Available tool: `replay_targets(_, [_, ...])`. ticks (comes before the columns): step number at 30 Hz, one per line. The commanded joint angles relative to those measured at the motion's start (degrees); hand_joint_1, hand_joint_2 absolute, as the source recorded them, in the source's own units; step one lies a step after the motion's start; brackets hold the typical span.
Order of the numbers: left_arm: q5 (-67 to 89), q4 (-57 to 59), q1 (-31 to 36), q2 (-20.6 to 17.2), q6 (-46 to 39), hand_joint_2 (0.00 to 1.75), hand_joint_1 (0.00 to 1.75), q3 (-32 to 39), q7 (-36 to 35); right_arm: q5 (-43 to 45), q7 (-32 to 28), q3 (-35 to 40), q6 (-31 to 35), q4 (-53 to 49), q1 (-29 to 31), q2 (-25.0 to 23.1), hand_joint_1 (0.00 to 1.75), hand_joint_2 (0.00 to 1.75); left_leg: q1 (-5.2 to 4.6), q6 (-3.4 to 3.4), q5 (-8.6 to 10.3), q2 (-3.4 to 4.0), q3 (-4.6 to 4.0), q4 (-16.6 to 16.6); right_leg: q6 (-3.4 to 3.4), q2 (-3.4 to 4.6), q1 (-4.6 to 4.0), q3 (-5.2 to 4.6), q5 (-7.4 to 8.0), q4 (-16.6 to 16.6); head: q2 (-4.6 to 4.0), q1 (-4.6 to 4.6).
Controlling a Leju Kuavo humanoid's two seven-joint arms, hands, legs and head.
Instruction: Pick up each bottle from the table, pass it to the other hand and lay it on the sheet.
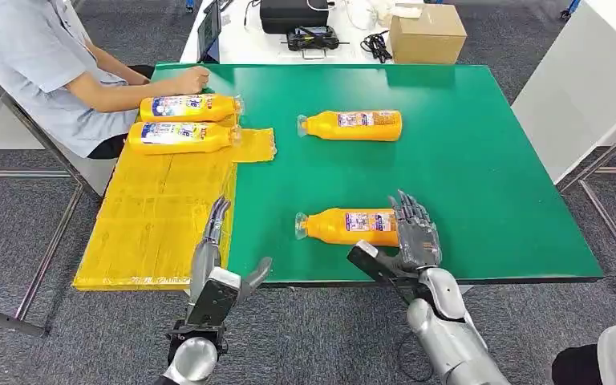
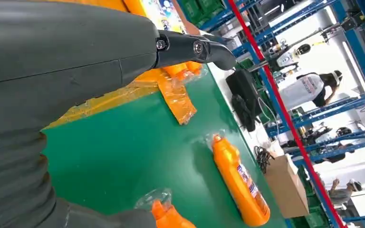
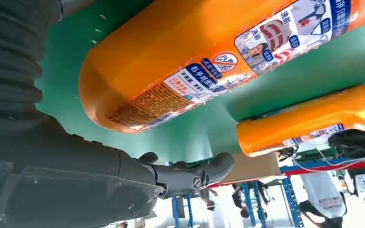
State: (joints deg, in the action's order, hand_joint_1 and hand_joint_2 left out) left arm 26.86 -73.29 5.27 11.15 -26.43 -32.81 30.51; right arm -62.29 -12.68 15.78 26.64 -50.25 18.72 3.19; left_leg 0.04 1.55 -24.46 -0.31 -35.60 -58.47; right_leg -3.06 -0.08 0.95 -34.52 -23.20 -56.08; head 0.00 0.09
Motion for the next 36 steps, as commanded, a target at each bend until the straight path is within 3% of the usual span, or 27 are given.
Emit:
replay_targets(1, [-0.25, 3.84, 2.86, -1.22, 0.96, 1.75, 0.00, -2.15, -0.35, -1.79, 2.61, 2.77, -1.77, 10.12, 6.25, 0.09, 0.00, 1.75, 0.01, -0.09, -0.08, 0.09, 0.31, 0.05, 0.14, 0.06, -0.02, 0.28, -0.06, 0.03, 0.00, 0.00])
replay_targets(20, [-1.23, 6.18, 5.25, -0.74, 0.01, 1.75, 0.00, -2.41, 0.09, -2.40, 2.83, 4.04, -6.07, 20.59, 14.50, -1.17, 0.00, 1.75, 0.01, -0.06, -0.04, 0.09, 0.17, 0.03, 0.09, 0.08, -0.02, 0.15, -0.02, 0.01, 0.00, 0.00])
replay_targets(24, [-1.61, 6.43, 5.91, -0.96, 0.14, 1.75, 0.00, -2.28, -0.15, -1.43, 2.94, 4.98, -12.14, 23.94, 16.02, -1.16, 0.00, 1.75, 0.00, -0.07, -0.05, 0.08, 0.23, 0.03, 0.11, 0.06, -0.01, 0.19, -0.04, 0.00, 0.00, 0.00])
replay_targets(29, [-1.66, 6.66, 5.98, -0.96, 0.04, 1.75, 0.00, -2.36, -0.15, -1.05, 2.96, 5.47, -14.27, 24.75, 16.46, -0.98, 0.02, 1.75, 0.03, -0.04, -0.01, 0.03, 0.18, 0.03, 0.06, 0.00, -0.03, 0.17, -0.01, 0.03, 0.00, 0.00])
replay_targets(30, [-1.70, 6.75, 6.02, -0.95, 0.09, 1.75, 0.00, -2.41, -0.14, -0.87, 3.04, 5.54, -15.19, 25.00, 16.56, -0.72, 0.12, 1.75, 0.06, -0.11, -0.10, 0.05, 0.47, 0.07, 0.17, 0.01, -0.07, 0.46, -0.10, 0.06, 0.00, 0.00])
replay_targets(31, [-1.82, 6.99, 6.12, -0.91, 0.17, 1.75, 0.00, -2.47, -0.13, -1.27, 3.16, 6.47, -16.57, 25.71, 16.92, -0.39, 0.65, 1.75, 0.02, -0.06, -0.01, 0.02, 0.24, 0.06, 0.09, -0.01, -0.02, 0.21, -0.02, 0.04, 0.00, 0.00])
replay_targets(32, [-1.83, 7.03, 6.09, -0.90, 0.18, 1.75, 0.00, -2.50, -0.13, -1.21, 3.16, 6.39, -16.68, 25.88, 16.81, -0.03, 1.34, 1.75, 0.03, -0.09, -0.07, 0.04, 0.40, 0.06, 0.14, 0.01, -0.05, 0.38, -0.07, 0.07, 0.00, 0.00])
replay_targets(34, [-2.11, 7.39, 6.18, -0.82, 0.24, 1.75, 0.00, -2.61, 0.07, -1.57, 2.52, 7.73, -18.25, 26.40, 17.05, 0.54, 1.75, 1.75, 0.04, -0.09, -0.06, 0.01, 0.38, 0.06, 0.13, -0.02, -0.05, 0.38, -0.06, 0.07, 0.00, 0.00])
replay_targets(36, [-2.16, 7.47, 6.19, -0.80, 0.25, 1.75, 0.00, -2.67, 0.13, -1.00, 2.03, 7.45, -18.51, 26.47, 16.90, 0.86, 1.75, 1.75, 0.03, -0.05, -0.01, -0.01, 0.29, 0.06, 0.08, -0.05, -0.03, 0.27, -0.02, 0.07, 0.00, 0.00])
